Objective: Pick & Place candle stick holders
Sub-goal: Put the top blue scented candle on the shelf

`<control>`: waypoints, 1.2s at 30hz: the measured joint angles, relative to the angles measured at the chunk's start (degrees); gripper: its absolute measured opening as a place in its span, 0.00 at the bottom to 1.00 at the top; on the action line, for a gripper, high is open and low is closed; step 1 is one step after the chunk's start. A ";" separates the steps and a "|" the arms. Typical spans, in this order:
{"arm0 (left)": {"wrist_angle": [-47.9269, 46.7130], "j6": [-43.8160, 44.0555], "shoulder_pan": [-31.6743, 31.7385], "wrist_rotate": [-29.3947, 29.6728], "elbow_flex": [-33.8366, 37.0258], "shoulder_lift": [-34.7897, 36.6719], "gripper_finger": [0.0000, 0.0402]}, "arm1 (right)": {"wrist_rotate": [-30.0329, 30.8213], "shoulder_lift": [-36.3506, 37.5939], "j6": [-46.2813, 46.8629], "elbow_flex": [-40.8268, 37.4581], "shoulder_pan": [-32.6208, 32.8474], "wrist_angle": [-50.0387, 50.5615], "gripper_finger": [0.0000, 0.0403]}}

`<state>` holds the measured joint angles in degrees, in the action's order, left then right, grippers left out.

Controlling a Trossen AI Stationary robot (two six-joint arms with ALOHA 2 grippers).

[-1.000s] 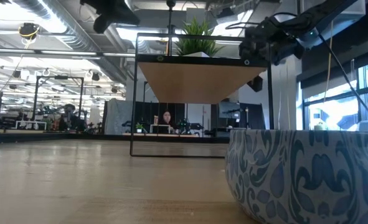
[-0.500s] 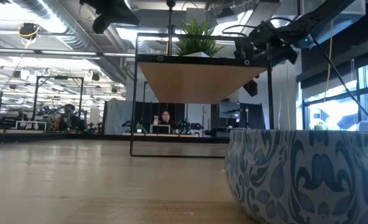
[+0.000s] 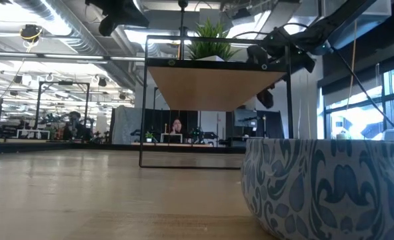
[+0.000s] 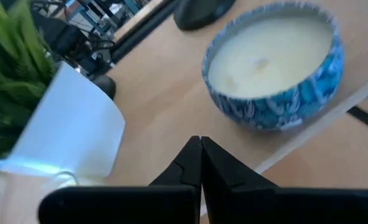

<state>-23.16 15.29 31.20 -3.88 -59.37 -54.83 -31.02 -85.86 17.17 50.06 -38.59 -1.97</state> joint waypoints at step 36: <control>0.04 0.46 -0.01 0.02 0.00 0.00 0.00 | 4.92 -3.45 1.59 0.02 0.24 -6.04 0.01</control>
<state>-23.11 15.75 31.20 -3.86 -59.37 -54.83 -26.09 -89.31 18.76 50.09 -38.35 -8.01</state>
